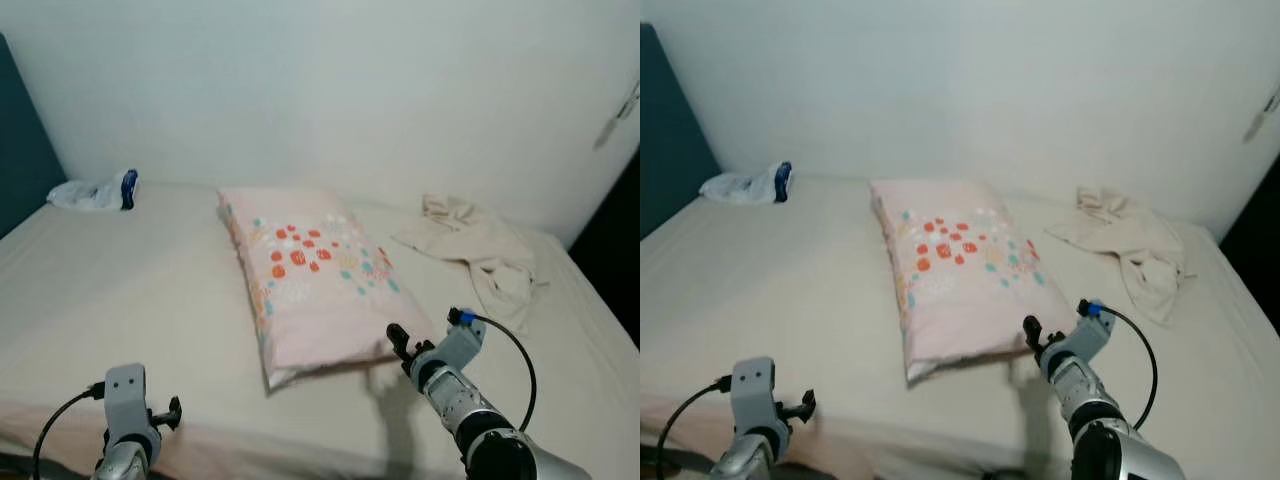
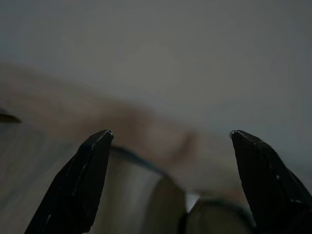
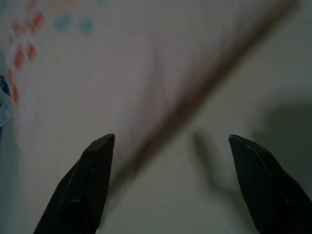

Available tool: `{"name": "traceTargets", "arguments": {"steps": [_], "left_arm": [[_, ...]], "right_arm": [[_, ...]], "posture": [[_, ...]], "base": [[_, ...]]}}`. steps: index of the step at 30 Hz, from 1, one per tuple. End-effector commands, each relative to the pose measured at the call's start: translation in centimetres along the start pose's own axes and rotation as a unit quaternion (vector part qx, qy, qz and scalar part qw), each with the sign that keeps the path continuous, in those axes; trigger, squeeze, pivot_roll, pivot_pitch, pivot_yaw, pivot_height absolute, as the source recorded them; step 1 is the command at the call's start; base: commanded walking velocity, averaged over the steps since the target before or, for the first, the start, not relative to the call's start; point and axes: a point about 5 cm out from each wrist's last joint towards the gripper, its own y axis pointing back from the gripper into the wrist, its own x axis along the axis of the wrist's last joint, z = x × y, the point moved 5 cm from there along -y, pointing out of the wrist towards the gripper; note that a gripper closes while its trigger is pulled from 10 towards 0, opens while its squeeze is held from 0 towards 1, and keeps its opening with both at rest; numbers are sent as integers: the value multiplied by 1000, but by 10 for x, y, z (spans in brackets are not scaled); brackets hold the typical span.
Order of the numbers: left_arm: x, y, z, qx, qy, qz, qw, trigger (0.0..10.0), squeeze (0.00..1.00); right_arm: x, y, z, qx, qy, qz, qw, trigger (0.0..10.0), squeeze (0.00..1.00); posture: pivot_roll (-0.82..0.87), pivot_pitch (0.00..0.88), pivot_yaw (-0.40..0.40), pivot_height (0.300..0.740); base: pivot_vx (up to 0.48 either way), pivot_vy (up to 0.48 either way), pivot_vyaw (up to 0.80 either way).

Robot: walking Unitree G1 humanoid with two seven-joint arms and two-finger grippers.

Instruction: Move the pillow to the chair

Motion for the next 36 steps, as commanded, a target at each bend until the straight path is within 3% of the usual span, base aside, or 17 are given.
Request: {"name": "traceTargets", "arguments": {"steps": [1, 12, 24, 33, 36], "left_arm": [[-6, 3, 1, -10, -15, -5, 1000, 10000, 0], [-8, 4, 13, -42, -47, -7, 998, 10000, 0], [-15, 7, 22, -53, -52, -11, 997, 10000, 0], [-16, 14, 15, -62, -59, 12, 996, 10000, 0], [-13, 23, 3, -68, -77, 34, 994, 10000, 0]], "right_arm": [[-9, 1, 0, 3, -24, -4, 1000, 10000, 0], [-3, -1, -16, 49, -53, 17, 997, 10000, 0], [5, -1, -23, 70, -62, 33, 995, 10000, 0], [12, 1, -45, 153, -91, 46, 983, 10000, 0], [24, 2, -60, 200, -123, 71, 969, 10000, 0]], "posture": [[183, 0, -3, 606], [178, 0, 21, 606], [184, 0, 15, 606], [232, 106, 48, 606], [283, 179, 96, 606]], "base": [[0, 0, 0], [0, 0, 0], [0, 0, 0], [0, 0, 0], [0, 0, 0]]}}
